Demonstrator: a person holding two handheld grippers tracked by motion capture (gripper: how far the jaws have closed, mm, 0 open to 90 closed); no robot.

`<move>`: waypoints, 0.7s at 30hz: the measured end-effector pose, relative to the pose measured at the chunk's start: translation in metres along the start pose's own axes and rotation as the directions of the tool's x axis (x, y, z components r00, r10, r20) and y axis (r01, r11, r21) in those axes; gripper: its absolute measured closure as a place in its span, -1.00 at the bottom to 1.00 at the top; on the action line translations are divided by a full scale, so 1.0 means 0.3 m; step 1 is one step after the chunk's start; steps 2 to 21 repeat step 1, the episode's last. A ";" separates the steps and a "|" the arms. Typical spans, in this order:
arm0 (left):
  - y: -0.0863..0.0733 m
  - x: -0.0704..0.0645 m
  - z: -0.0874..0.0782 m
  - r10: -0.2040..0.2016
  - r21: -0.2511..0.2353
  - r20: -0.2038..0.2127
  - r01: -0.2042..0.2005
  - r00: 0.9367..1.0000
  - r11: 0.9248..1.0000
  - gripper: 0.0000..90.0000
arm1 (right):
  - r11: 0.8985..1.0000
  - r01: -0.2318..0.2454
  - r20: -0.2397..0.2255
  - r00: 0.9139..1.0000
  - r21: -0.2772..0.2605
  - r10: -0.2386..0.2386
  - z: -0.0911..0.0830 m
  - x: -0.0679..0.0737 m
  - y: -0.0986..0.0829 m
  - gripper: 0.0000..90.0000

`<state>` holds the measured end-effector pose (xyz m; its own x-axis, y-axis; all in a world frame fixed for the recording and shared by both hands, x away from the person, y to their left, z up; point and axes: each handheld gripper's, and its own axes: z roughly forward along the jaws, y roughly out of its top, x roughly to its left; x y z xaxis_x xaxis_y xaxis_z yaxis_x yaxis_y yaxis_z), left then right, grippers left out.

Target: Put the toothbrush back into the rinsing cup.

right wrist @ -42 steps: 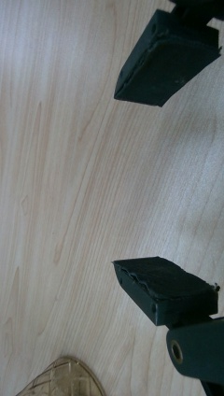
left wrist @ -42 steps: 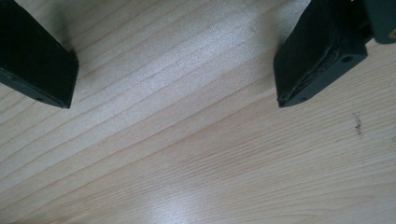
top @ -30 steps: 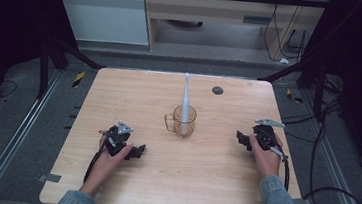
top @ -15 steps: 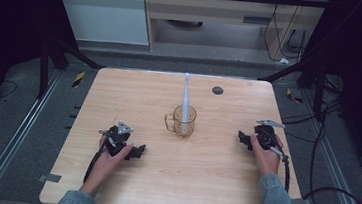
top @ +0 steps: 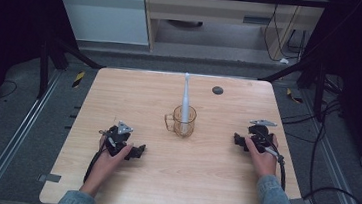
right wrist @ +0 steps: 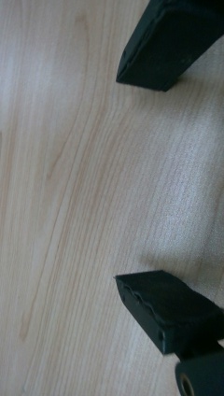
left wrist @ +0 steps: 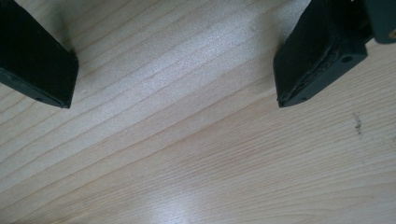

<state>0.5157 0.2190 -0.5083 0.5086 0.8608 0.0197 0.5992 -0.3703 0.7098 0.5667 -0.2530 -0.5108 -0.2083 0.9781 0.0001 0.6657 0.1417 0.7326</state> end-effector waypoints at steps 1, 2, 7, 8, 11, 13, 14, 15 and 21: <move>0.000 0.000 0.000 0.000 0.000 0.000 0.000 1.000 1.000 -1.00 | 1.000 -0.030 0.030 0.999 0.010 0.029 0.002 0.004 0.000 -0.99; 0.000 0.000 0.000 0.000 0.000 0.000 0.000 1.000 1.000 -1.00 | 1.000 -0.030 0.030 0.999 0.010 0.029 0.002 0.004 0.000 -0.99; 0.000 0.000 0.000 0.000 0.000 0.000 0.000 1.000 1.000 -1.00 | 1.000 -0.030 0.030 0.999 0.010 0.029 0.002 0.004 0.000 -0.99; 0.000 0.000 0.000 0.000 0.000 0.000 0.000 1.000 1.000 -1.00 | 1.000 -0.030 0.030 0.999 0.010 0.029 0.002 0.004 0.000 -0.99; 0.000 0.000 0.000 0.000 0.000 0.000 0.000 1.000 1.000 -1.00 | 1.000 -0.030 0.030 0.999 0.010 0.029 0.002 0.004 0.000 -0.99; 0.000 0.000 0.000 0.000 0.000 0.000 0.000 1.000 1.000 -1.00 | 1.000 -0.030 0.030 0.999 0.010 0.029 0.002 0.004 0.000 -0.99; 0.000 0.000 0.000 0.000 0.000 0.000 0.000 1.000 1.000 -1.00 | 1.000 -0.030 0.030 0.999 0.010 0.029 0.002 0.004 0.000 -0.99; 0.000 0.000 0.000 0.000 0.000 0.000 0.000 1.000 1.000 -1.00 | 1.000 -0.030 0.030 0.999 0.010 0.029 0.002 0.004 0.000 -0.99; 0.000 0.000 0.000 0.000 0.000 0.000 0.000 1.000 1.000 -1.00 | 1.000 -0.030 0.030 0.999 0.010 0.029 0.002 0.004 0.000 -0.99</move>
